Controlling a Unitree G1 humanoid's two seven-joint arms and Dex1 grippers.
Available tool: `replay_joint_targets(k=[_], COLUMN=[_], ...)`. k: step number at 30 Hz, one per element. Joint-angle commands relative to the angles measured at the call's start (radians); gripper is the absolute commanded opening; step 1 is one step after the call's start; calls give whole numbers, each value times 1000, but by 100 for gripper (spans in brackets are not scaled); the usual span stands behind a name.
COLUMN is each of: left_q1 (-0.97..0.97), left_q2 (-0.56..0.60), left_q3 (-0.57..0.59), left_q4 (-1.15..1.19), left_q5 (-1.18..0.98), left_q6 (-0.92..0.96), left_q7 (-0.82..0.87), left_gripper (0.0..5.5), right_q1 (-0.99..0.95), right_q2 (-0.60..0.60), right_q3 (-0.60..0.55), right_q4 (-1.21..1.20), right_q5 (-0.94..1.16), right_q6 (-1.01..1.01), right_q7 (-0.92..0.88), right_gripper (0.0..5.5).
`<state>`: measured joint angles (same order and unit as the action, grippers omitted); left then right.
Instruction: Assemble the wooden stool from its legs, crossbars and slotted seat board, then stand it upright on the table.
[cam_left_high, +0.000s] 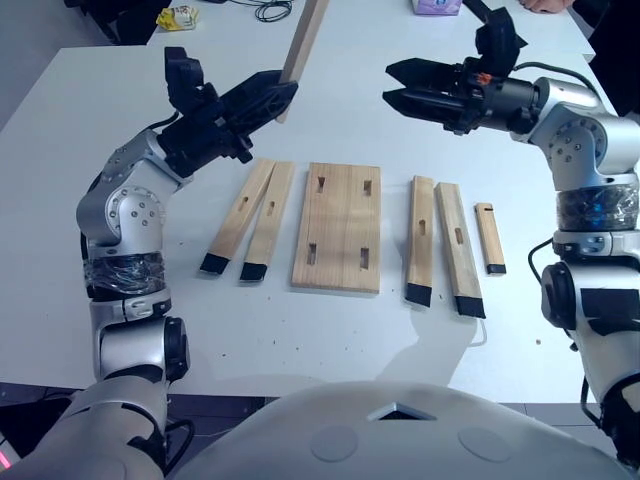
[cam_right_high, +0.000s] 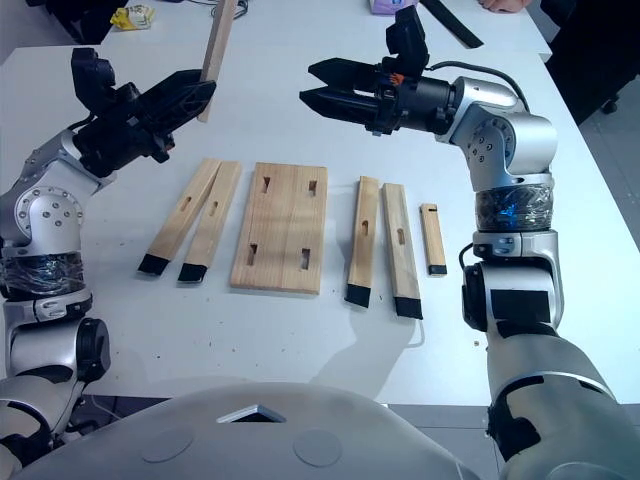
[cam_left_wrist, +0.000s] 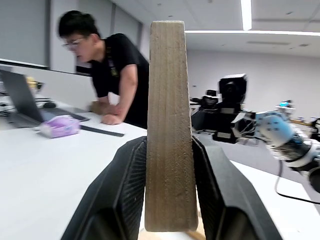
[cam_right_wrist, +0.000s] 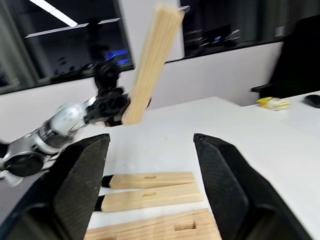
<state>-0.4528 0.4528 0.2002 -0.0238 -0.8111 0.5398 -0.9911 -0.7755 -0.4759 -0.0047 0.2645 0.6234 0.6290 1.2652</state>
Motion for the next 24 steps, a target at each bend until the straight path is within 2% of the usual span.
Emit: replay_joint_targets(k=[1,17,23,24], left_q1=[27,105,101,99], left_q2=[-18,2,13,16], left_q3=[-41,-141,-152,-152], left_q4=[-68,-154,-135,-133], left_q5=[-27,9,34,34], left_q6=[15,7,-7,-7], left_q7=[-40,-113,-136,-139], left_gripper=[131,131,131,131], right_q1=[-11,-13,-6,-4], right_q2=[15,57,34,30], right_q3=[5,-34,3,9], right_q4=[-53,-181,-205,-206], right_q5=[39,197,187,185], right_q6=[52,281,302,302], right_q7=[13,-69,-47,-43], right_gripper=[308,308,308,295])
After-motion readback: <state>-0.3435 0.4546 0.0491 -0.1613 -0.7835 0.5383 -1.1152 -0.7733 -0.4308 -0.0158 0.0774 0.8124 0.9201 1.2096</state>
